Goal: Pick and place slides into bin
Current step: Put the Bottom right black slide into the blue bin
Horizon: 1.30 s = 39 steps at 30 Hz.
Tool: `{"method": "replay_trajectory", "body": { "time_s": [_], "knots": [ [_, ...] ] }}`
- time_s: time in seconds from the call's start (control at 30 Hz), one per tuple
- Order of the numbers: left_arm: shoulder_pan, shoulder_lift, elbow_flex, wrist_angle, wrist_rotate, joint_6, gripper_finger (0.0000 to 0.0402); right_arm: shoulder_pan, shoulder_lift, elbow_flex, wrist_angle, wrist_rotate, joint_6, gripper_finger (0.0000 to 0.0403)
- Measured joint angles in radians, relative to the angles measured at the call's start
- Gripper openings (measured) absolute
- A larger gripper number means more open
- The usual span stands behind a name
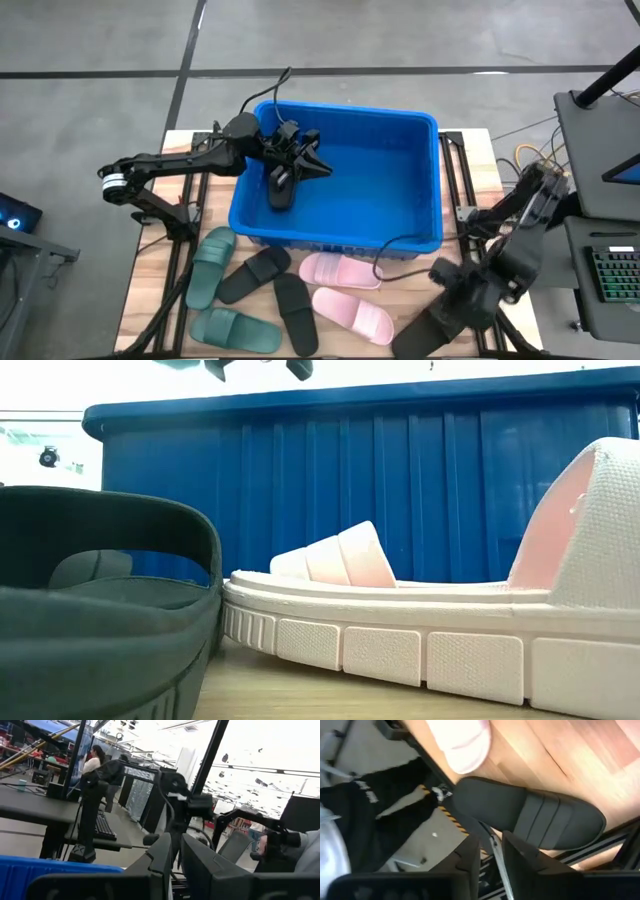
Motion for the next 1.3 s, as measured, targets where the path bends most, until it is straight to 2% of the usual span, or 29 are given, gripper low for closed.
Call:
{"method": "replay_trajectory", "body": {
  "time_s": [0.23,0.37,0.5,0.77,1.1,1.2,1.3],
  "knots": [
    [0.000,0.005,0.000,-0.002,0.000,0.000,0.0032,0.000,0.155,0.000,0.000,-0.098,0.021,0.0156],
    [0.000,0.005,0.000,-0.001,0.000,0.000,0.0032,0.000,0.231,0.000,0.000,-0.201,0.007,0.0205],
    [0.000,0.005,0.000,0.000,0.004,0.000,0.0032,0.002,0.280,0.000,0.022,-0.226,0.021,0.0232],
    [0.000,0.005,0.000,-0.002,0.013,0.000,0.0032,0.005,0.294,0.000,0.053,-0.210,0.116,0.0249],
    [0.000,0.005,-0.001,-0.090,0.018,0.004,0.0034,0.020,0.317,0.000,0.061,-0.172,0.185,0.0243],
    [0.000,0.005,-0.001,-0.102,0.024,0.009,0.0053,0.026,0.333,0.000,0.054,-0.172,0.183,0.0243],
    [0.000,0.005,-0.001,-0.101,0.027,0.008,0.0091,0.035,0.355,-0.001,0.052,-0.172,0.179,0.0242]
  ]
}}
